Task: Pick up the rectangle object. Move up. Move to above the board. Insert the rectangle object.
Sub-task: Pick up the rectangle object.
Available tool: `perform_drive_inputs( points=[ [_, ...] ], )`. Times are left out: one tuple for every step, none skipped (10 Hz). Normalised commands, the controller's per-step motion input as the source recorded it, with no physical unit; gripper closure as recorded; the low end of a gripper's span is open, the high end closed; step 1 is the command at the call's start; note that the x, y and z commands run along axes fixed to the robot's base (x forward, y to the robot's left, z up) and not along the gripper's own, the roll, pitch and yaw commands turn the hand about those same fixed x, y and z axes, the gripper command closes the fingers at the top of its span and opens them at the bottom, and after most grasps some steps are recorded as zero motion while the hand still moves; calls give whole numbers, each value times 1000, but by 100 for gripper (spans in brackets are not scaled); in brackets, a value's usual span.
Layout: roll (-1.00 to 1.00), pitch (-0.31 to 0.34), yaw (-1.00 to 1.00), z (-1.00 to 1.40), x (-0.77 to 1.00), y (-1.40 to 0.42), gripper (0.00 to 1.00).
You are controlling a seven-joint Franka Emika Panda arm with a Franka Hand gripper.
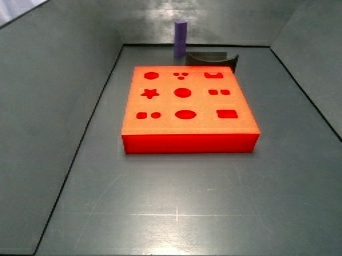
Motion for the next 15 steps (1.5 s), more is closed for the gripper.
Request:
perform_drive_inputs(
  points=[
    [114, 19, 423, -603, 511, 397, 0],
    [101, 24, 389, -617, 563, 411, 0],
    [80, 11, 377, -660, 606, 409, 0],
    [73, 10, 377, -657, 606, 397, 0],
    [44, 0, 391, -600, 483, 469, 0],
    [0, 0, 411, -580, 340, 531, 0],
    [-27, -23, 443, -534, 131, 586, 0],
    [-203, -97, 537, -551, 0, 486, 0],
    [-306, -37, 449, -337, 0, 377, 0],
    [-244, 0, 223, -274, 0, 131, 0],
    [-206, 0, 86, -197, -3, 89, 0],
    [-169, 0, 0, -151, 0, 17, 0],
    [0, -20, 0, 0, 0, 0, 0],
    [0, 0, 0, 0, 0, 0, 0],
    [0, 0, 0, 0, 0, 0, 100]
  ],
)
